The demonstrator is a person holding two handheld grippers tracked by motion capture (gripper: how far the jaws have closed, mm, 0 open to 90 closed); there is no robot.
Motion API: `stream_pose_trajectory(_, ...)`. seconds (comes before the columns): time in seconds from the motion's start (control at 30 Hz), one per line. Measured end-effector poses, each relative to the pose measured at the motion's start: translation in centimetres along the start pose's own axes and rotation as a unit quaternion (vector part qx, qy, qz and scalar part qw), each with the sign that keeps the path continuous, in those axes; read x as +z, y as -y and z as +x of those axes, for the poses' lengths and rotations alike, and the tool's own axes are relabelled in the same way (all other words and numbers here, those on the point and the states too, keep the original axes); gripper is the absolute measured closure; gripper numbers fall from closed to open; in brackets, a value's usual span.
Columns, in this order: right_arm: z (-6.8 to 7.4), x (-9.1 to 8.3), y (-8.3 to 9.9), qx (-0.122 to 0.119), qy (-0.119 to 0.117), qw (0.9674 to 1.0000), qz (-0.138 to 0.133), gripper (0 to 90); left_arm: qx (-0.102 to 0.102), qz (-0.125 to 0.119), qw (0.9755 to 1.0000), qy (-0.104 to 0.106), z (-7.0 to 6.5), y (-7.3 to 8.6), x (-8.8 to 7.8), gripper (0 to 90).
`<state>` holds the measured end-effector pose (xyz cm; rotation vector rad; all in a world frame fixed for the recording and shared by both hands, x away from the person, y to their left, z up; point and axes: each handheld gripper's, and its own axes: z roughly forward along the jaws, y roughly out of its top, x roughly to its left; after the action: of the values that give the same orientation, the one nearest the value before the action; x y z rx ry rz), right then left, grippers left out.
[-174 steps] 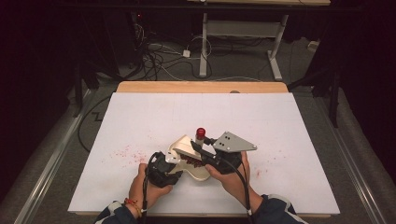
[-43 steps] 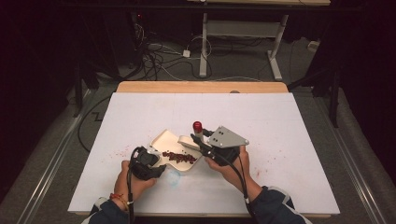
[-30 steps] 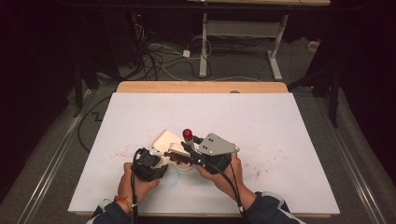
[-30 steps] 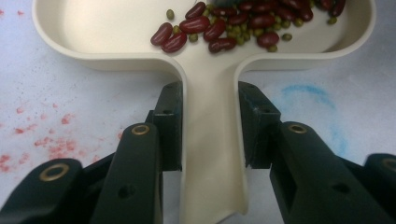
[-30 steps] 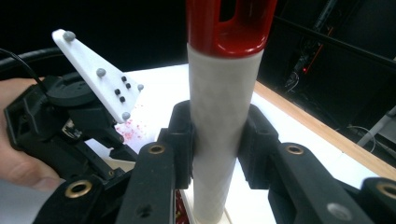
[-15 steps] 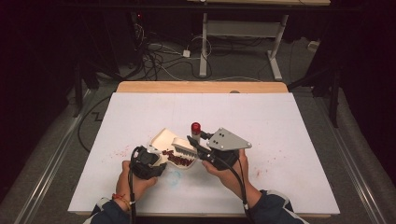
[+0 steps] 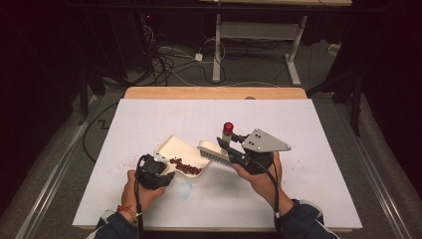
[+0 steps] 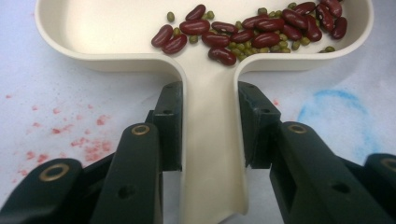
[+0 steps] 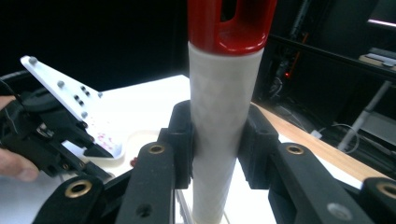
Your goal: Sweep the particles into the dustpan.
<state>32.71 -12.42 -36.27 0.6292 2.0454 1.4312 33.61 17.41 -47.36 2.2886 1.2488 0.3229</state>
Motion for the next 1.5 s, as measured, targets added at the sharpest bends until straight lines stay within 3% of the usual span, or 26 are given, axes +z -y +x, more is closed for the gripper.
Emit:
stream_pose_trajectory(0.5, -3.8, -4.3, 1.2, 0.012, 0.025, 0.9995, 0.012, 69.7, -0.011, -0.004, 0.9999, -0.004, 0.7, 0.1, -0.1, 63.7)
stream_pose_trajectory(0.63, -4.8, -5.5, 1.7, 0.018, 0.026, 0.9991, 0.027, 69.7, -0.014, -0.006, 0.9999, -0.004, 0.8, 0.1, 0.0, 63.7)
stream_pose_trajectory(0.9, -5.7, -7.5, 2.4, 0.018, 0.025, 0.9985, 0.044, 69.7, -0.021, -0.012, 0.9997, -0.008, 1.2, 0.2, 0.1, 63.7)
stream_pose_trajectory(1.07, -6.9, -9.2, 2.9, 0.018, 0.037, 0.9978, 0.052, 69.7, -0.026, -0.015, 0.9995, -0.010, 1.4, 0.3, 0.0, 63.7)
stream_pose_trajectory(1.4, -9.1, -11.6, 4.1, 0.034, 0.038, 0.9961, 0.072, 69.7, -0.048, -0.020, 0.9985, -0.020, 2.4, 0.7, -0.1, 63.7)
stream_pose_trajectory(1.5, -9.3, -11.8, 4.4, 0.037, 0.026, 0.9959, 0.078, 69.7, -0.053, -0.024, 0.9979, -0.027, 2.7, 0.8, -0.2, 63.7)
